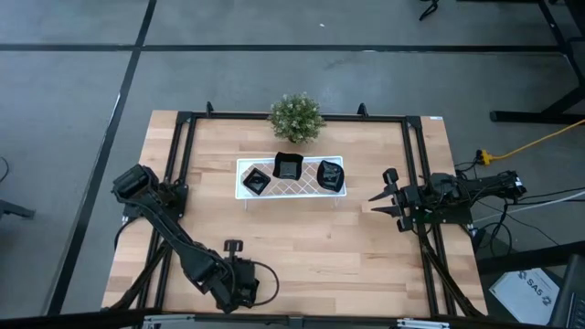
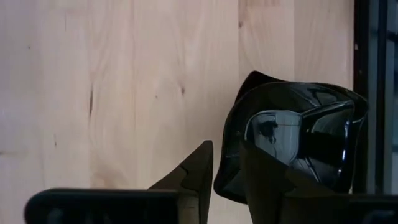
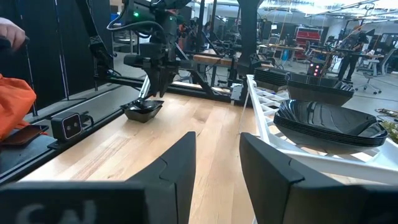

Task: Pick & Place Mini shaped plates
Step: Stack the black leaf-shaped plate on top of the black leaf-shaped plate on the shelf

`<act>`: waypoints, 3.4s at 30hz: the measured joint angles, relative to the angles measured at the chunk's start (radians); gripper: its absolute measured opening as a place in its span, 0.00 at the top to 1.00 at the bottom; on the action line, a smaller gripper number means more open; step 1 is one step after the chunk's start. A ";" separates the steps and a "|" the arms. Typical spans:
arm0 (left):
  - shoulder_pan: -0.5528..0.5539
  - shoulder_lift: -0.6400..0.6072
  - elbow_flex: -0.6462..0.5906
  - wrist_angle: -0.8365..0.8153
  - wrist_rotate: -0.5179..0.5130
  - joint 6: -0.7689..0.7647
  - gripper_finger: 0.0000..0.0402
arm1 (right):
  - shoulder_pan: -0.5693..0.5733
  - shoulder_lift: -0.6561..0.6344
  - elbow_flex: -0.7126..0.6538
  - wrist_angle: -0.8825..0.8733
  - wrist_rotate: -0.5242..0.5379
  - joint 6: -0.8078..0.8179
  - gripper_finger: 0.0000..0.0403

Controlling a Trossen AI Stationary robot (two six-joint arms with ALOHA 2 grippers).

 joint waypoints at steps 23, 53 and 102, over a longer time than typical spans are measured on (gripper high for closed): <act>0.000 0.048 0.000 0.016 0.012 0.026 0.82 | 0.000 0.000 0.000 0.000 0.000 0.000 0.69; 0.013 0.048 -0.058 0.098 0.043 0.040 0.99 | 0.000 0.000 0.000 0.000 0.000 0.000 0.69; 0.280 -0.245 -0.008 0.330 -0.355 0.482 1.00 | 0.000 0.000 0.000 0.000 0.000 0.000 0.69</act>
